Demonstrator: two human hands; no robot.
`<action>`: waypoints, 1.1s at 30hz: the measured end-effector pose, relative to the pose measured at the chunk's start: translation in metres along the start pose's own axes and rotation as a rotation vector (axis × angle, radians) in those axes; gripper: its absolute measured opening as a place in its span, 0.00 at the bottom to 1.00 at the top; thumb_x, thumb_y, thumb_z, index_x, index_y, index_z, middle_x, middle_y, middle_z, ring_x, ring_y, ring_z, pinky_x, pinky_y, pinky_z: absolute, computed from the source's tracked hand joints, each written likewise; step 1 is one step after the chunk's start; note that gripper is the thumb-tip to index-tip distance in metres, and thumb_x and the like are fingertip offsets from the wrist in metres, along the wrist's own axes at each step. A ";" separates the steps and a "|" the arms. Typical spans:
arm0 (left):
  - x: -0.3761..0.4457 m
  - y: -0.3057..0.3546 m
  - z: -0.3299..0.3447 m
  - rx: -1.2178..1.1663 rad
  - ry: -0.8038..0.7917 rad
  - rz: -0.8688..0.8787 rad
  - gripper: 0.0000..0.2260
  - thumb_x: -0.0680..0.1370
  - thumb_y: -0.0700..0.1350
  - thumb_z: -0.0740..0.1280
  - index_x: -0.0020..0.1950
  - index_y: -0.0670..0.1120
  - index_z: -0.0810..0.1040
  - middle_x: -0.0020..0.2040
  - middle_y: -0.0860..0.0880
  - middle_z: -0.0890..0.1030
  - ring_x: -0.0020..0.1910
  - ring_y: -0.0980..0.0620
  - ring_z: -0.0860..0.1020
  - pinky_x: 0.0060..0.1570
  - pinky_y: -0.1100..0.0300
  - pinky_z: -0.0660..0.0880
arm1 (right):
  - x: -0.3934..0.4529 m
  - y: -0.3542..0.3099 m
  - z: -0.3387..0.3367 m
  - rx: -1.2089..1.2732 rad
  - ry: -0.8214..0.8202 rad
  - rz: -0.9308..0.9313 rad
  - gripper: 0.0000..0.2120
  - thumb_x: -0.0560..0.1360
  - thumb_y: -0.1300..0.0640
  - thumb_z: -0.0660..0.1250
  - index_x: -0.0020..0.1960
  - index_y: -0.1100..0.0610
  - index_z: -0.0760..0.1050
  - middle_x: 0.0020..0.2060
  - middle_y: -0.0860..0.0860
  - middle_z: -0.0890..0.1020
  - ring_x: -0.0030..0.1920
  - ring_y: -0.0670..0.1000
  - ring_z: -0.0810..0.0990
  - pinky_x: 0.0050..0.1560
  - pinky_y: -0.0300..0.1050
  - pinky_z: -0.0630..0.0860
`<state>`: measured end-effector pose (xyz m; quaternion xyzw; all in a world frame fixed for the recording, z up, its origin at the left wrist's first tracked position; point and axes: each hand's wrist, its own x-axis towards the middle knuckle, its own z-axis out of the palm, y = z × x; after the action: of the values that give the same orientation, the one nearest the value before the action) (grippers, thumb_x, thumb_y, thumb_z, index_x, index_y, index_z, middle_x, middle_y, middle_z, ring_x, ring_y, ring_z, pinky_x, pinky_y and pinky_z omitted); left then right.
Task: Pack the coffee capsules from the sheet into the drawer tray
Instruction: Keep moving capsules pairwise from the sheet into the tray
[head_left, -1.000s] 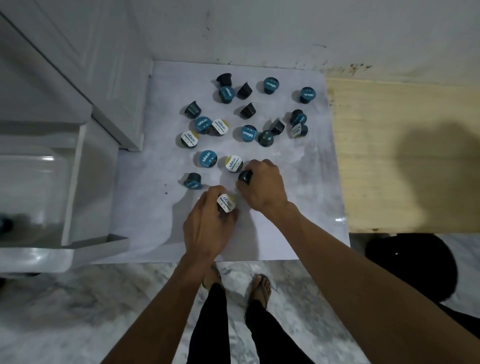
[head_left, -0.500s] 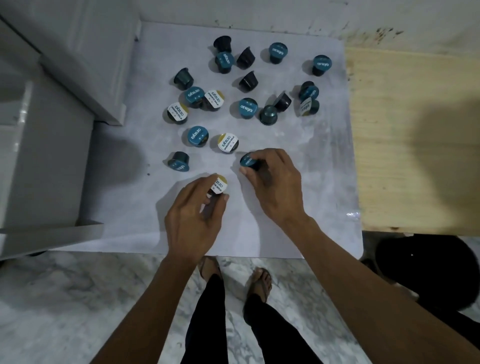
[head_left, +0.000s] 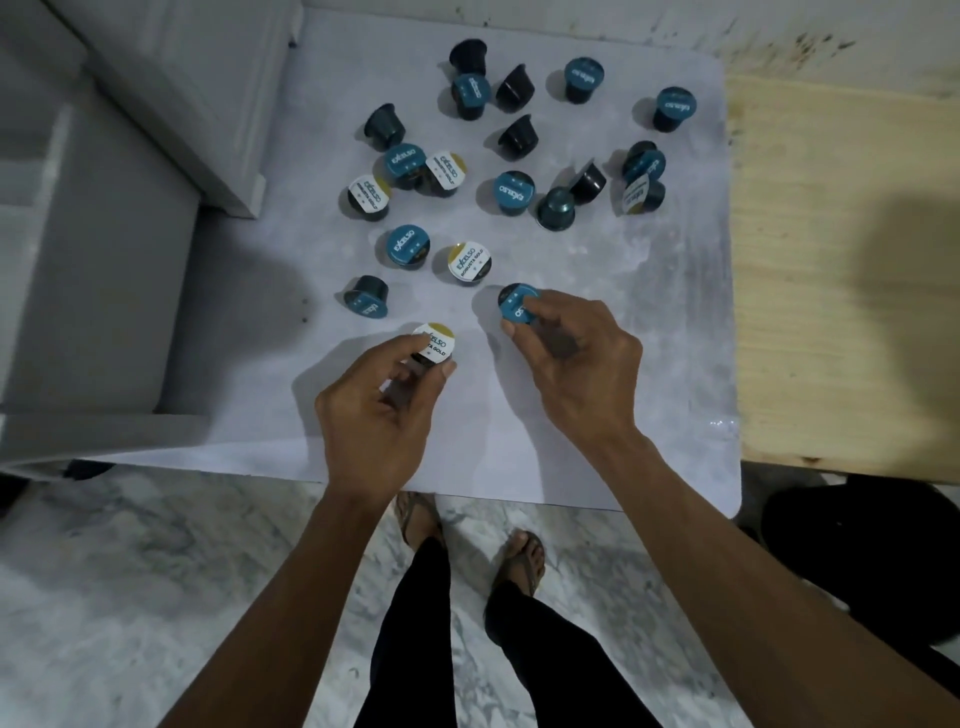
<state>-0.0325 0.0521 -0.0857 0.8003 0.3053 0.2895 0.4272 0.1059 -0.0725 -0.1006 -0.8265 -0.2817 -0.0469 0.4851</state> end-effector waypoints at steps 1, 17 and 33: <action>0.000 0.007 -0.003 -0.010 0.008 -0.025 0.12 0.73 0.42 0.76 0.54 0.41 0.83 0.49 0.49 0.85 0.41 0.61 0.80 0.38 0.71 0.75 | 0.001 -0.007 -0.005 0.000 -0.007 0.008 0.12 0.70 0.59 0.78 0.51 0.61 0.83 0.50 0.55 0.85 0.45 0.55 0.84 0.48 0.49 0.82; 0.038 0.122 -0.210 -0.022 0.175 -0.036 0.09 0.71 0.45 0.77 0.51 0.51 0.84 0.41 0.56 0.84 0.35 0.55 0.80 0.34 0.64 0.75 | 0.031 -0.225 -0.028 0.244 -0.104 -0.007 0.09 0.70 0.56 0.77 0.49 0.55 0.84 0.45 0.48 0.85 0.36 0.44 0.80 0.35 0.35 0.76; 0.131 -0.011 -0.441 0.183 -0.153 -0.002 0.05 0.71 0.47 0.76 0.44 0.54 0.83 0.41 0.65 0.84 0.25 0.56 0.78 0.33 0.69 0.73 | 0.012 -0.368 0.144 0.077 -0.254 -0.012 0.09 0.68 0.54 0.79 0.46 0.52 0.85 0.35 0.44 0.83 0.31 0.49 0.77 0.35 0.39 0.76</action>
<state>-0.2699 0.3765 0.1376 0.8554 0.2977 0.1979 0.3748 -0.1005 0.1881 0.1134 -0.8049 -0.3474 0.0659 0.4765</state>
